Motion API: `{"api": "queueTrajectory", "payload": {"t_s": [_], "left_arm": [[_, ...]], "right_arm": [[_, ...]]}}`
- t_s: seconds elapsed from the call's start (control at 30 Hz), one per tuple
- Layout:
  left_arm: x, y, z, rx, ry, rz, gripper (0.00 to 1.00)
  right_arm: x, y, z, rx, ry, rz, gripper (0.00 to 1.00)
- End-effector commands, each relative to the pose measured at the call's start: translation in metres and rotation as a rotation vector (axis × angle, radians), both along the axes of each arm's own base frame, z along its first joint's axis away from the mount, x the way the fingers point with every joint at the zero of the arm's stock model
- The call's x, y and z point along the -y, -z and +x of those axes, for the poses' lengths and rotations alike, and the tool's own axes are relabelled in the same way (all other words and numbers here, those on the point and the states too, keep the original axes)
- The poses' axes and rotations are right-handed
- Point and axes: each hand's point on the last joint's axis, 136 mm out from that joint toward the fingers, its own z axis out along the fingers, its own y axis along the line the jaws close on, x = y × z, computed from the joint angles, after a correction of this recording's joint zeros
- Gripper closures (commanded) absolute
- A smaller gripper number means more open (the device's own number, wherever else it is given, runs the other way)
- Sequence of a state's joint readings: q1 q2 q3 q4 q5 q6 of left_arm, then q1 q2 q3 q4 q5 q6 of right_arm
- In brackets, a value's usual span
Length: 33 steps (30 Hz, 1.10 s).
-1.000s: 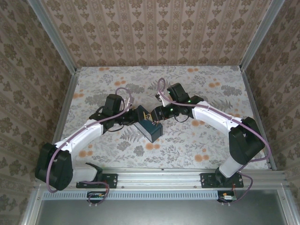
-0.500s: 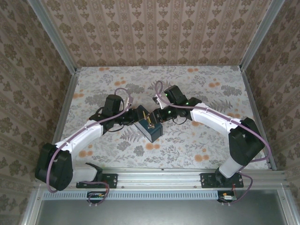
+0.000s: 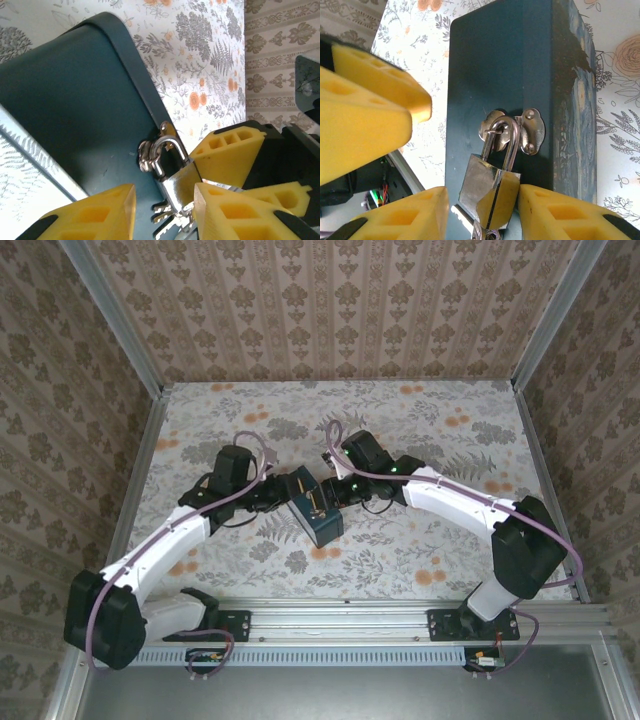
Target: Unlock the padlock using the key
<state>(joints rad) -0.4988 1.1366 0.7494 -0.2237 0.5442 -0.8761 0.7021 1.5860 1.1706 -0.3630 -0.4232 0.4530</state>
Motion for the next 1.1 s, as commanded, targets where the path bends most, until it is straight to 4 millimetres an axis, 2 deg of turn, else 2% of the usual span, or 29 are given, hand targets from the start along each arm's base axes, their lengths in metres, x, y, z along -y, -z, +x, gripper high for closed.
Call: {"api": "queueTrajectory", "payload": {"t_s": [0.0, 0.33, 0.53, 0.63, 0.73, 0.9, 1.07], "left_arm": [[-0.002, 0.012, -0.012, -0.075, -0.051, -0.032, 0.64], [0.009, 0.031, -0.009, -0.097, -0.063, -0.081, 0.65], [0.010, 0.034, -0.010, -0.099, -0.064, -0.077, 0.66], [0.010, 0.033, -0.009, -0.098, -0.064, -0.073, 0.66], [0.006, 0.033, -0.009, -0.093, -0.071, -0.046, 0.66], [-0.001, 0.029, -0.009, -0.072, -0.085, -0.005, 0.66], [-0.008, 0.024, -0.006, -0.048, -0.103, 0.037, 0.66]], "right_arm": [[0.000, -0.001, -0.002, -0.022, 0.066, -0.012, 0.57], [-0.011, 0.002, -0.001, -0.040, 0.120, -0.018, 0.64], [-0.015, 0.000, -0.001, -0.029, 0.156, -0.001, 0.68], [-0.014, 0.005, 0.000, -0.026, 0.163, -0.025, 0.73], [-0.004, 0.010, 0.002, -0.005, 0.189, -0.084, 0.79], [0.013, 0.012, 0.004, 0.050, 0.186, -0.193, 0.81], [0.021, 0.001, 0.005, 0.192, 0.113, -0.301, 0.82]]}}
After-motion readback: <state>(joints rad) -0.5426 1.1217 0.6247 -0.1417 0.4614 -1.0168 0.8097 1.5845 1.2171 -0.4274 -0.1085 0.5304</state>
